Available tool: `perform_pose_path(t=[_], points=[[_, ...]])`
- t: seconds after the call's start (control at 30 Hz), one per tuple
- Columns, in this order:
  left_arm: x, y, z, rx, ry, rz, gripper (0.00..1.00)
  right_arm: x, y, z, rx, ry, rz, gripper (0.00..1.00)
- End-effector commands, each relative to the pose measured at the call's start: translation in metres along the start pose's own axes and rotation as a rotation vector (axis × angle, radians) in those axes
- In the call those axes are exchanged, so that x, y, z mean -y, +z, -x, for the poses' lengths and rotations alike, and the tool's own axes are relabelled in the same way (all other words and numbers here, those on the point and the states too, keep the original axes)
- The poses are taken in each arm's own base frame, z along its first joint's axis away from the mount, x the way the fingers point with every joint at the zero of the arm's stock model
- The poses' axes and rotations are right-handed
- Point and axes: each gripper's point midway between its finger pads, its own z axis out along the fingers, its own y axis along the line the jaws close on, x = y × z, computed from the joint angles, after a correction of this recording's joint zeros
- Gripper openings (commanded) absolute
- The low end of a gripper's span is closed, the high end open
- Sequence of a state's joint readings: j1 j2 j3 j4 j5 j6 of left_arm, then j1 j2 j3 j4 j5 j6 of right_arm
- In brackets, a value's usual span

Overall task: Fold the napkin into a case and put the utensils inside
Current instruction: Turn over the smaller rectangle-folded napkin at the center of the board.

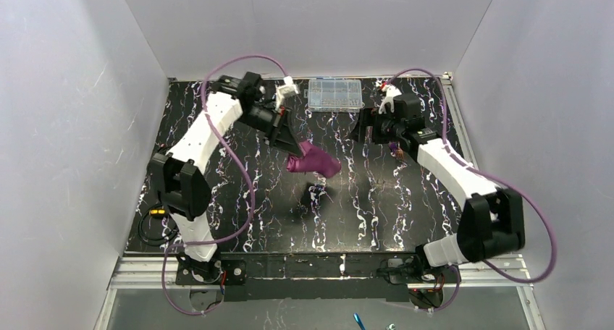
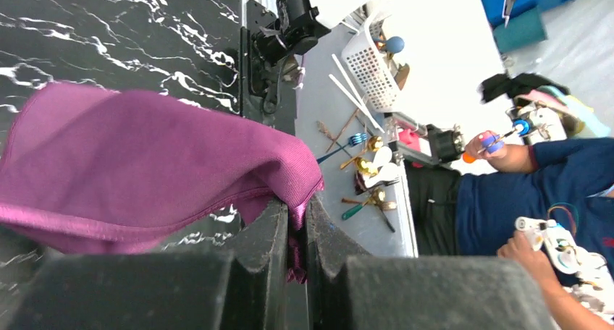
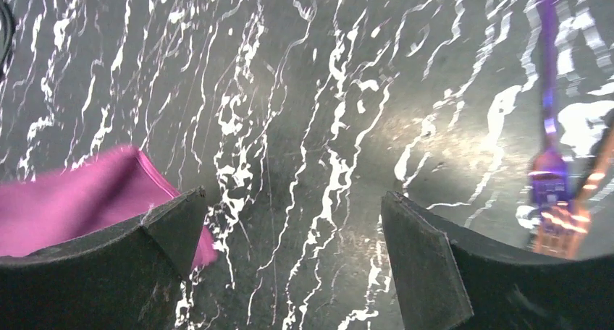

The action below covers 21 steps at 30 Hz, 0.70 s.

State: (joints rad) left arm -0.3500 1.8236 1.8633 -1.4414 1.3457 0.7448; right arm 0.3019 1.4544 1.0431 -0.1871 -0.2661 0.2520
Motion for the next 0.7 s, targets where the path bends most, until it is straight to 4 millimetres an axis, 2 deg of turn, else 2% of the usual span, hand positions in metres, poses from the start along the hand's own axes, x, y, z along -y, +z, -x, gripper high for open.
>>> perform_pose_path(t=[0.0,0.03,0.13,0.23,0.33,0.4,0.43,0.53,0.6,0.67], points=[[0.01,0.06,0.002,-0.041,-0.125,-0.109,0.0,0.018,-0.041,0.039,0.168,-0.061,-0.178,0.99],[0.013,0.076,0.007,-0.051,-0.185,-0.136,0.0,0.017,-0.046,0.043,0.179,-0.07,-0.187,0.99],[0.019,0.115,0.022,-0.09,-0.144,-0.232,0.0,0.02,-0.055,0.047,0.16,-0.077,-0.217,0.99],[0.017,0.131,0.027,-0.088,-0.129,-0.276,0.0,0.012,-0.055,0.049,0.16,-0.078,-0.169,0.99],[0.0,0.135,0.034,0.021,-0.144,-0.295,0.0,0.005,-0.042,0.043,0.149,-0.06,-0.105,0.99],[-0.019,0.123,0.03,0.074,-0.271,-0.298,0.0,0.006,-0.031,0.035,0.122,-0.035,-0.087,0.99],[-0.034,0.111,0.023,0.095,-0.32,-0.289,0.0,0.005,-0.027,0.032,0.11,-0.025,-0.073,0.98],[-0.089,0.065,-0.021,0.159,-0.503,-0.21,0.0,-0.002,-0.016,0.025,0.087,0.006,-0.019,0.94],[-0.116,0.04,-0.05,0.18,-0.578,-0.177,0.0,-0.013,-0.009,0.019,0.073,0.009,0.023,0.91],[-0.137,0.024,-0.071,0.215,-0.636,-0.152,0.0,-0.025,-0.004,0.013,0.054,-0.001,0.055,0.86]])
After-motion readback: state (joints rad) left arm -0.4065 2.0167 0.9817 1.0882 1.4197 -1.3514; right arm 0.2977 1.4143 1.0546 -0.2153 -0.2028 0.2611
